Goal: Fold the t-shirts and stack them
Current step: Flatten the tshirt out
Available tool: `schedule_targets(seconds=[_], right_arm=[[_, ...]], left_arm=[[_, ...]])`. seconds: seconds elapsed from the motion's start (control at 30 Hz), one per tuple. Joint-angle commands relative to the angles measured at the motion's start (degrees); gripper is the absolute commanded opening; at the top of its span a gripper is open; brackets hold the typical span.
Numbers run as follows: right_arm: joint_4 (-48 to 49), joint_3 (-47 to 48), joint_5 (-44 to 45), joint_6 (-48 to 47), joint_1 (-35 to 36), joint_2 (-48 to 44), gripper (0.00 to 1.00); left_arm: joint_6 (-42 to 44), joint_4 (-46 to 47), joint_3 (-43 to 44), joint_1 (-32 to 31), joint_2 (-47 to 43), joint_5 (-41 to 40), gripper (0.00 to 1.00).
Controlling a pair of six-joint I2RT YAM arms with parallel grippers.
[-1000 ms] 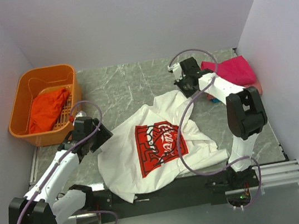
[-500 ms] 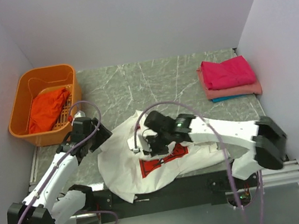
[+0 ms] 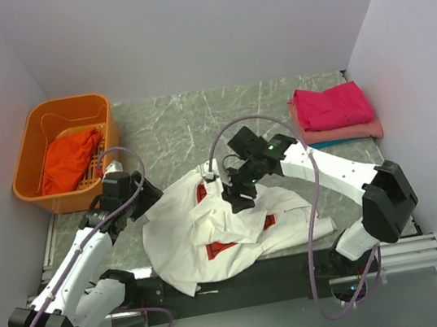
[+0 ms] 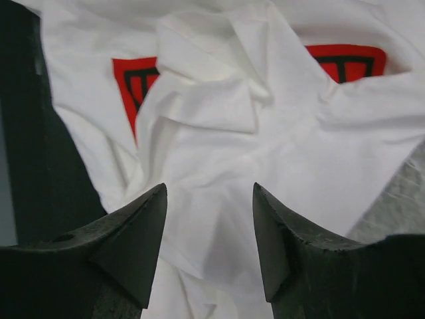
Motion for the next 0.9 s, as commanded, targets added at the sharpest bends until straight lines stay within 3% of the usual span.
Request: schedule_targets(seconds=[0.0,0.17,0.43,0.5,0.53,0.6,0.63,0.87], right_arm=[[-1.29,0.02,-7.02,4.42,3.56,2.46,0.61],[0.73,0.81,-6.42,11.0,7.26,7.64,0.59],[5.48,-2.79,-1.76,14.36,10.69,10.28,0.57],[6.1,-2.62,-0.7,15.41,11.31,11.34,0.48],[5.84,-2.01,-0.44,15.59,11.22,11.6,0.35],[5.84,-2.0,0.0,15.68,11.13,11.17,0.2],[5.84,-2.61,0.35,15.59,11.13,10.73,0.01],[4.17,-9.55,1.32,9.11,10.17,0.73,0.0]], left_arm=[[2.54,3.42,0.26,0.25,-0.9,5.03,0.71],[7.11,10.37,-2.29,0.17,-2.04,21.71,0.58],[7.29,15.12,-3.43,-2.47,-0.46,29.83,0.5],[6.68,16.17,-3.78,-4.83,0.24,30.27,0.5],[5.89,16.7,-3.87,-5.8,1.03,30.18,0.5],[4.83,18.11,-4.14,-8.43,2.09,29.74,0.5],[3.7,18.64,-4.57,-9.14,3.57,29.05,0.5],[0.0,23.12,-4.58,-15.56,10.17,27.2,0.47]])
